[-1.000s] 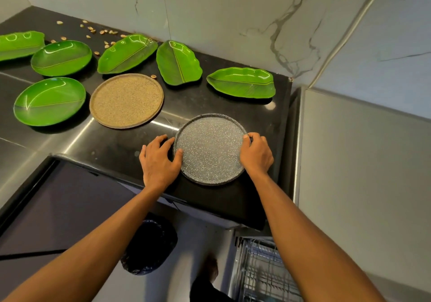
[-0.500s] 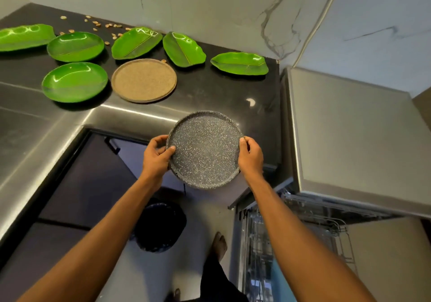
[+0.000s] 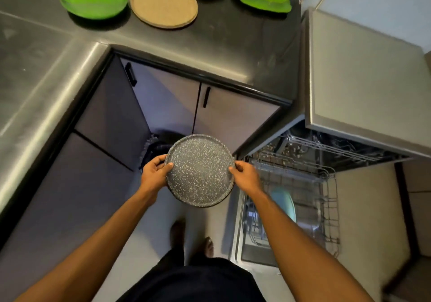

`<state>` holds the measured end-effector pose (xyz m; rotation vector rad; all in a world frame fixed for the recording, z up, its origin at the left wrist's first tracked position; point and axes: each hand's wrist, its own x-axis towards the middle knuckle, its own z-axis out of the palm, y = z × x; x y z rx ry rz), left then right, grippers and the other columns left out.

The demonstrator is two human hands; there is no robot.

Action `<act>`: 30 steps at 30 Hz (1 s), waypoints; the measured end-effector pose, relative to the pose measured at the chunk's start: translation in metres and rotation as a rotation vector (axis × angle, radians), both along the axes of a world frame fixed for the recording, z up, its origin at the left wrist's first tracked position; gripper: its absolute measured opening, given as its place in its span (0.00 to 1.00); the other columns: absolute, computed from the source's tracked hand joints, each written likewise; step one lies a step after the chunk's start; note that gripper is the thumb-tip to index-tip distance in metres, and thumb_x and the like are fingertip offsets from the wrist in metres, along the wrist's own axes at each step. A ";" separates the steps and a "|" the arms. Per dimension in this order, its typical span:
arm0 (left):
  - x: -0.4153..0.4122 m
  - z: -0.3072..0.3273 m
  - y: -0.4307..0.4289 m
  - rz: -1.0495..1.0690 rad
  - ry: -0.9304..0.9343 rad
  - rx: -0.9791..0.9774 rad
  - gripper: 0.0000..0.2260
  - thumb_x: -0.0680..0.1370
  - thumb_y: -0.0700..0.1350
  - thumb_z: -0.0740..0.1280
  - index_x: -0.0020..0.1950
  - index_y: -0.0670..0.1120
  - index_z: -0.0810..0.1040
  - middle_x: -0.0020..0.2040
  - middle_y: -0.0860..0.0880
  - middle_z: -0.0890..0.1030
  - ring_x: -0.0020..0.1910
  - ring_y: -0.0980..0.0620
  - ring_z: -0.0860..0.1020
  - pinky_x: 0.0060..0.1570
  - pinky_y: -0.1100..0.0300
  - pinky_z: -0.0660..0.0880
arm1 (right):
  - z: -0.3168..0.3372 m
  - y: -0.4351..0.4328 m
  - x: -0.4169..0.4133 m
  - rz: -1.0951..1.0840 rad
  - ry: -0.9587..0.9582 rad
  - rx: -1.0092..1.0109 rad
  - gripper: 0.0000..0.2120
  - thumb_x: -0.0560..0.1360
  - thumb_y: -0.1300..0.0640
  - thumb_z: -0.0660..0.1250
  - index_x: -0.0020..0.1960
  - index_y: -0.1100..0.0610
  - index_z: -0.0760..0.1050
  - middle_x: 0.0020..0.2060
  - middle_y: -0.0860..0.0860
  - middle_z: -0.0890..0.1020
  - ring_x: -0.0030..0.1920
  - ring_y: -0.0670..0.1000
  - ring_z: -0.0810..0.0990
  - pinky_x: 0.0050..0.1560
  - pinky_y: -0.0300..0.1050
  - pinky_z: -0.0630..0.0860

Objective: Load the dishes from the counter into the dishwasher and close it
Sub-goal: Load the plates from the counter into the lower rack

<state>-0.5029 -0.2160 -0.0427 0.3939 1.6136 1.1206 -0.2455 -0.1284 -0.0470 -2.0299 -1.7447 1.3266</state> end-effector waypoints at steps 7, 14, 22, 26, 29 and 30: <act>0.053 -0.034 -0.049 -0.141 0.209 -0.124 0.07 0.78 0.39 0.69 0.53 0.49 0.80 0.45 0.49 0.84 0.44 0.49 0.82 0.48 0.47 0.81 | -0.025 -0.055 0.049 0.028 -0.087 -0.214 0.16 0.77 0.51 0.69 0.63 0.52 0.80 0.60 0.52 0.82 0.61 0.54 0.80 0.65 0.56 0.75; 0.140 -0.050 -0.076 -0.345 0.397 -0.184 0.09 0.75 0.45 0.72 0.55 0.53 0.78 0.47 0.50 0.83 0.45 0.49 0.82 0.50 0.44 0.81 | -0.025 -0.112 0.118 -0.009 0.003 -0.267 0.15 0.79 0.53 0.67 0.64 0.55 0.79 0.59 0.53 0.82 0.59 0.53 0.80 0.65 0.54 0.75; 0.295 -0.041 -0.107 -0.463 0.415 -0.122 0.12 0.75 0.42 0.72 0.57 0.52 0.77 0.46 0.52 0.81 0.43 0.56 0.80 0.44 0.54 0.79 | -0.074 -0.186 0.279 -0.070 0.001 -0.293 0.12 0.77 0.53 0.68 0.59 0.53 0.82 0.53 0.52 0.84 0.55 0.55 0.82 0.60 0.51 0.78; 0.375 -0.046 -0.133 -0.457 0.428 -0.115 0.13 0.74 0.41 0.73 0.55 0.52 0.77 0.44 0.53 0.82 0.42 0.53 0.82 0.45 0.49 0.82 | -0.099 -0.231 0.367 -0.073 0.019 -0.323 0.10 0.78 0.54 0.68 0.57 0.55 0.83 0.54 0.54 0.84 0.57 0.56 0.81 0.60 0.49 0.77; 0.428 -0.043 -0.147 -0.432 0.357 -0.161 0.12 0.75 0.38 0.71 0.56 0.50 0.76 0.48 0.47 0.83 0.45 0.48 0.83 0.47 0.46 0.82 | -0.110 -0.260 0.419 -0.072 0.019 -0.380 0.11 0.78 0.52 0.67 0.57 0.51 0.82 0.53 0.53 0.85 0.55 0.55 0.82 0.58 0.49 0.77; 0.442 -0.042 -0.151 -0.424 0.335 -0.174 0.12 0.76 0.37 0.71 0.55 0.50 0.76 0.49 0.46 0.82 0.46 0.47 0.83 0.47 0.45 0.82 | -0.114 -0.267 0.432 -0.071 0.019 -0.378 0.11 0.78 0.51 0.67 0.58 0.50 0.82 0.54 0.52 0.85 0.55 0.55 0.82 0.58 0.49 0.78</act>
